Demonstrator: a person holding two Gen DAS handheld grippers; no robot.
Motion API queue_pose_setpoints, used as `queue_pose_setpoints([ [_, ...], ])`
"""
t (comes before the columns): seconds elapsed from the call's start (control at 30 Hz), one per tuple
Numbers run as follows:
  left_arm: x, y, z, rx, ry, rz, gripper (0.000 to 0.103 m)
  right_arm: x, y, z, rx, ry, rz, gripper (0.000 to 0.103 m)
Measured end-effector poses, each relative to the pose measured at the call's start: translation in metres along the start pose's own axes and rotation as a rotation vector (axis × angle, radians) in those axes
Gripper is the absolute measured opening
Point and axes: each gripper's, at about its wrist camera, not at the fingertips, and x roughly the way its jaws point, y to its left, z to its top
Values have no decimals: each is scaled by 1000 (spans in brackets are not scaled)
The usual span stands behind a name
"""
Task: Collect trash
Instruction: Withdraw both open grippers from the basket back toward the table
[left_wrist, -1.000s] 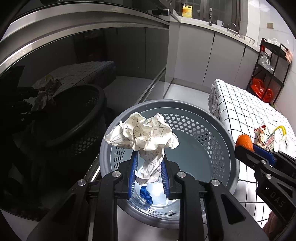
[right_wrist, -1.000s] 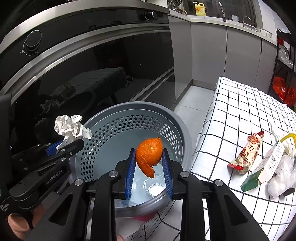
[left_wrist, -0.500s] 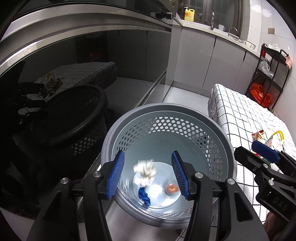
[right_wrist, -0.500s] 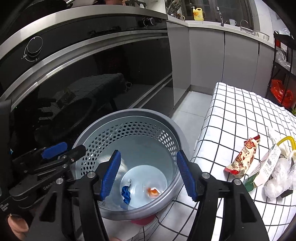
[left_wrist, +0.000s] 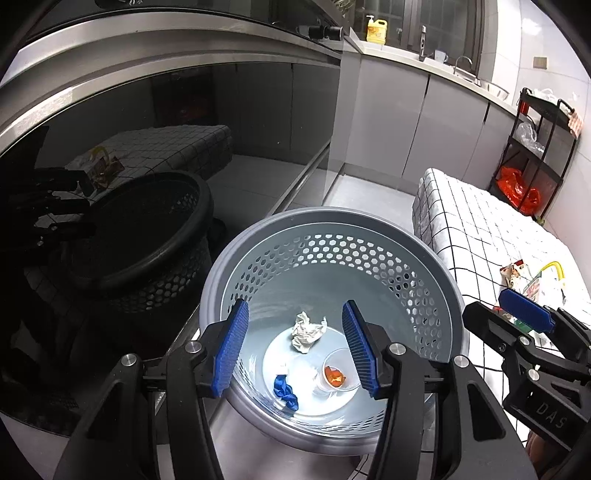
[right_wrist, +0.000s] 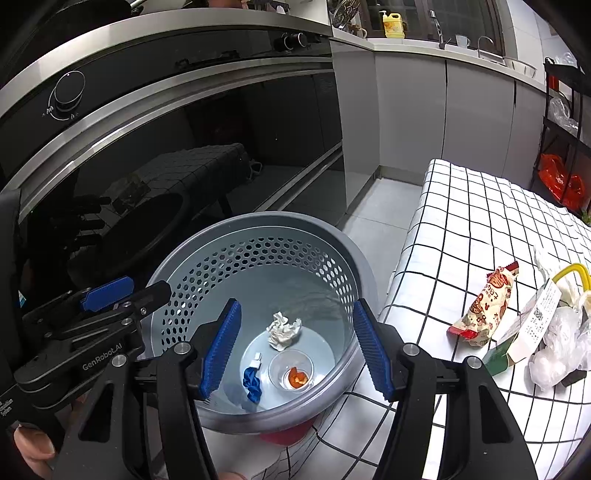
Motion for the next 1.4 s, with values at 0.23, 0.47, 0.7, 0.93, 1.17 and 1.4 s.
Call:
queue_pose_setpoints([
  [0.23, -2, -9, -1, 18, -6, -9, 54, -5, -6, -5, 9, -1, -16, 60],
  [0.47, -7, -23, 0, 41, -24, -29, 58, -17, -18, -20, 39, -3, -54, 60],
  [0.7, -14, -47, -4, 89, -37, -65, 64, -34, -42, -41, 108, 6, -78, 63],
  [0.93, -15, -74, -8, 128, -28, -108, 66, -58, -70, -61, 151, 5, -133, 63],
  [1.17, -20, -107, -12, 173, -47, -145, 71, -90, -115, -80, 214, -7, -217, 65],
  [1.4, -18, -138, -14, 207, -40, -184, 72, -119, -153, -96, 258, -15, -288, 65],
])
